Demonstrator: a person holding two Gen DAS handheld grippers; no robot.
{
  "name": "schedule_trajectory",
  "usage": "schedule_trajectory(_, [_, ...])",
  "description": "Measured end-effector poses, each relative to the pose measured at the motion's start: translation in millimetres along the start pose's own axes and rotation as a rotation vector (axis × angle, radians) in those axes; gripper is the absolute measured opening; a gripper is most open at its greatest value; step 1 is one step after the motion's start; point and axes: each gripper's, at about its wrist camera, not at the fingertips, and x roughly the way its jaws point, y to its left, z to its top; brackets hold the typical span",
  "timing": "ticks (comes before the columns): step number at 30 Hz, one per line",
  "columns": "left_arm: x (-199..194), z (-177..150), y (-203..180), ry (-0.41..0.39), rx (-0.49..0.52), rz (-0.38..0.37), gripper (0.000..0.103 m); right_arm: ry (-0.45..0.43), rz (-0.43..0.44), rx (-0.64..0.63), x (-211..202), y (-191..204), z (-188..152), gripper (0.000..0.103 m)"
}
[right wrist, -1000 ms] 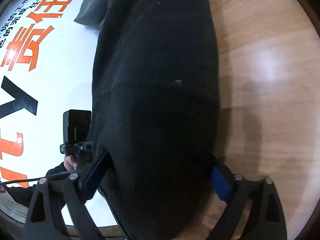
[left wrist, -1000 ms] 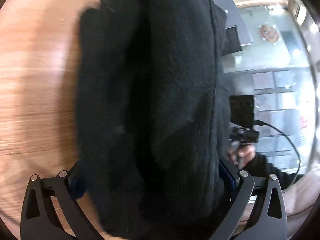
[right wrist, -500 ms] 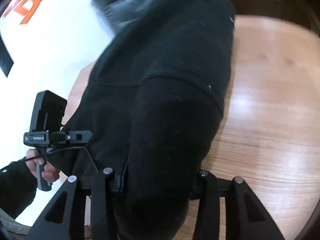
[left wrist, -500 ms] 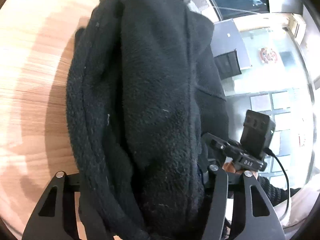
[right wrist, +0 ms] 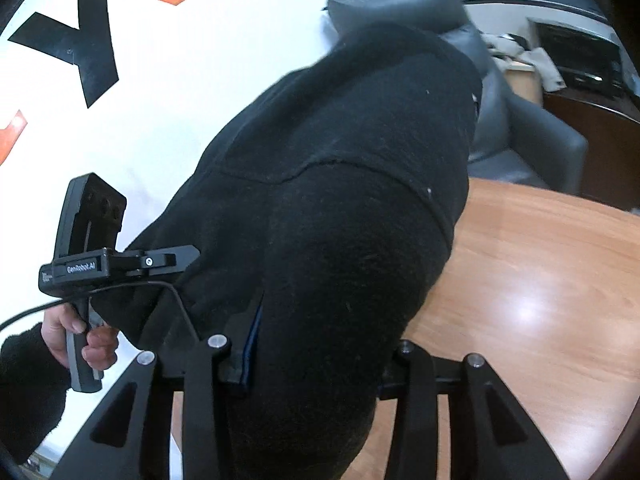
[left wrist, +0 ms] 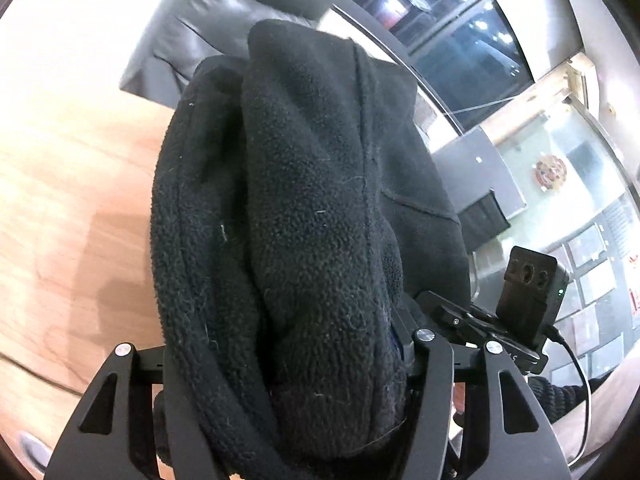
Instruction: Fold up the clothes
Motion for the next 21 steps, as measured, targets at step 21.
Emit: schedule_trajectory(21, [73.6,12.8,180.1,0.121,-0.039,0.023,0.072,0.155,-0.158,0.205,208.8,54.4,-39.0,0.054])
